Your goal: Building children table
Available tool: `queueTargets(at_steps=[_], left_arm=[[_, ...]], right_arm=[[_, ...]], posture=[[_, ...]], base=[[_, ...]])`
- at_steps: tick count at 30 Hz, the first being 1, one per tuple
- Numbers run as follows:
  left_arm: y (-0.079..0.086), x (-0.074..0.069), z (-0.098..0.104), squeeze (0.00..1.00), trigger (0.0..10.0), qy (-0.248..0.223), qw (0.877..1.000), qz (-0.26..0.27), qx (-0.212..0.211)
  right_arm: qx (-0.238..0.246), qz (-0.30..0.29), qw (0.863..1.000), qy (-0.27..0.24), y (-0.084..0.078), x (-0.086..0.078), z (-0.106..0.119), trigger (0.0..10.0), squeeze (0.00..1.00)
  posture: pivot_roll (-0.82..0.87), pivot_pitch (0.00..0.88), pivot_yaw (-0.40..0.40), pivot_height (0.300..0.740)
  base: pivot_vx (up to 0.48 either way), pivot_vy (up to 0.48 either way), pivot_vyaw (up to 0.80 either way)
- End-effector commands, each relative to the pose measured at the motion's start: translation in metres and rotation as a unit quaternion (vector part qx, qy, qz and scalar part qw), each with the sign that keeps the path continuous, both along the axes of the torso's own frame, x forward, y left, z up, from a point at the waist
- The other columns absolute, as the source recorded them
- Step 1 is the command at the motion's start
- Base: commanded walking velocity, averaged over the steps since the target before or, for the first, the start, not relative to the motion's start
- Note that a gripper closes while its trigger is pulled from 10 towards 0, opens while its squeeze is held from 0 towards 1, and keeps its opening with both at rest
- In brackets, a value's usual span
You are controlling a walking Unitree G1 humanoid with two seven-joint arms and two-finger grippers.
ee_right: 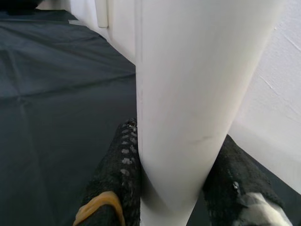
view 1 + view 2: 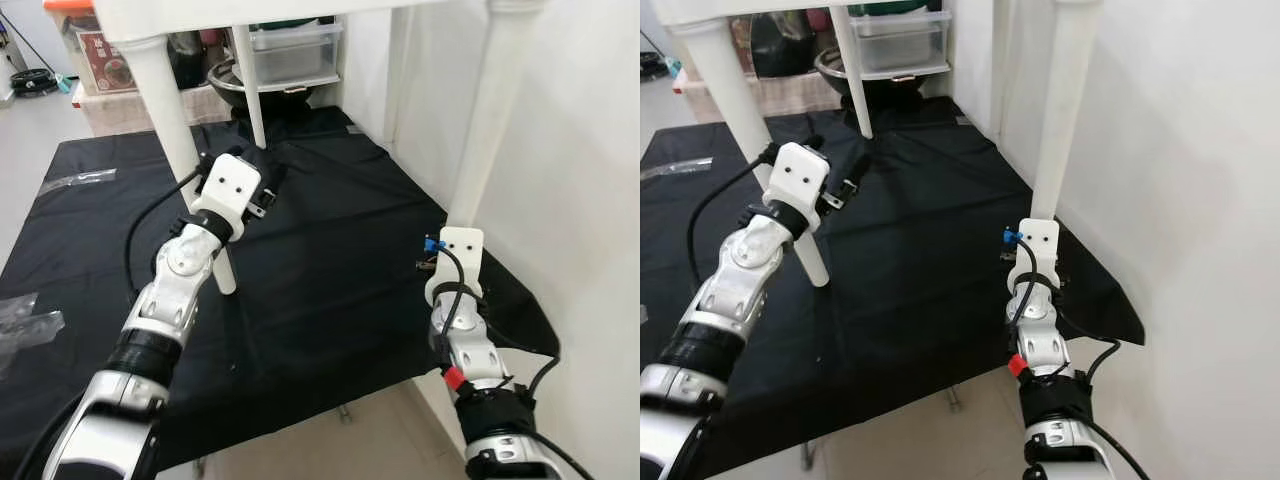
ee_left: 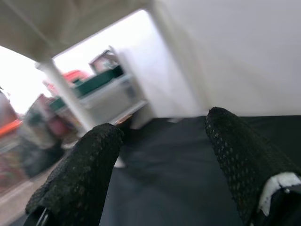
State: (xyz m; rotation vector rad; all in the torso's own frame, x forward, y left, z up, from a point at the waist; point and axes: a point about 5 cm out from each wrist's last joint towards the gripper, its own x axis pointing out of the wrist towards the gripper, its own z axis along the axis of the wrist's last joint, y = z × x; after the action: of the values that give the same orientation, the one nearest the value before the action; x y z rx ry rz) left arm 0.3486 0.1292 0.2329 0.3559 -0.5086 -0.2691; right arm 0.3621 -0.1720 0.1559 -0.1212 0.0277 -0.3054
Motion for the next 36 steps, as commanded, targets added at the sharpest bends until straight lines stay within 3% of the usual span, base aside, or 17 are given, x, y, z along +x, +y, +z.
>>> queueTargets(at_steps=[1, 6, 7, 15, 16, 17, 25, 26, 28, 36], left_arm=[[-0.003, -0.005, -0.003, 0.00, 10.0, 0.005, 1.000, -0.004, -0.008], [-0.004, -0.014, -0.011, 0.00, 10.0, 0.032, 0.999, 0.007, -0.033], [-0.009, -0.019, -0.014, 0.00, 10.0, 0.038, 0.999, 0.000, -0.036], [-0.014, -0.034, -0.017, 0.00, 10.0, 0.058, 0.997, 0.006, -0.055], [-0.015, -0.037, -0.018, 0.00, 10.0, 0.063, 0.996, 0.005, -0.056], [-0.016, -0.040, -0.019, 0.00, 10.0, 0.068, 0.996, 0.006, -0.059], [-0.020, -0.050, -0.025, 0.00, 10.0, 0.088, 0.994, 0.010, -0.060], [-0.019, -0.053, -0.028, 0.00, 10.0, 0.092, 0.994, 0.011, -0.060], [-0.019, -0.055, -0.029, 0.00, 10.0, 0.096, 0.994, 0.012, -0.059], [-0.012, -0.069, -0.045, 0.00, 10.0, 0.131, 0.989, 0.024, -0.064]], right_arm=[[-0.016, 0.007, 0.999, -0.026, 0.005, 0.004, 0.015, 0.0, 0.00], [-0.005, 0.032, 0.999, -0.026, 0.014, 0.006, 0.016, 0.0, 0.00], [0.006, 0.043, 0.998, -0.034, 0.019, 0.007, 0.019, 9.8, 0.00], [0.020, 0.055, 0.998, -0.033, 0.023, 0.011, 0.023, 10.0, 0.00], [0.015, 0.054, 0.998, -0.028, 0.021, 0.011, 0.021, 10.0, 0.98], [0.012, 0.056, 0.998, -0.025, 0.019, 0.011, 0.019, 10.0, 1.00], [0.042, 0.076, 0.995, -0.058, 0.014, 0.003, 0.025, 10.0, 1.00], [0.046, 0.083, 0.993, -0.064, 0.013, -0.002, 0.026, 10.0, 0.00], [0.048, 0.087, 0.993, -0.067, 0.013, -0.005, 0.026, 10.0, 0.00], [0.055, 0.152, 0.979, -0.126, 0.019, -0.044, 0.032, 10.0, 0.00]], posture=[[0.09, 0.076, -0.013, 0.740], [0.08, 0.068, -0.016, 0.740], [0.08, 0.064, -0.015, 0.740], [0.08, 0.059, -0.018, 0.740], [0.08, 0.058, -0.020, 0.740], [0.08, 0.058, -0.022, 0.740], [0.08, 0.060, -0.021, 0.740], [0.08, 0.065, -0.019, 0.740], [0.08, 0.065, -0.019, 0.740], [0.06, 0.065, -0.016, 0.740]], base=[[0.000, 0.000, 0.00], [0.000, 0.000, 0.00], [0.000, 0.000, 0.00], [0.000, 0.000, 0.00], [0.000, 0.000, 0.00], [0.000, 0.000, 0.00], [0.000, 0.000, 0.00], [0.000, 0.000, 0.00], [0.000, 0.000, 0.00], [0.000, 0.000, 0.00]])
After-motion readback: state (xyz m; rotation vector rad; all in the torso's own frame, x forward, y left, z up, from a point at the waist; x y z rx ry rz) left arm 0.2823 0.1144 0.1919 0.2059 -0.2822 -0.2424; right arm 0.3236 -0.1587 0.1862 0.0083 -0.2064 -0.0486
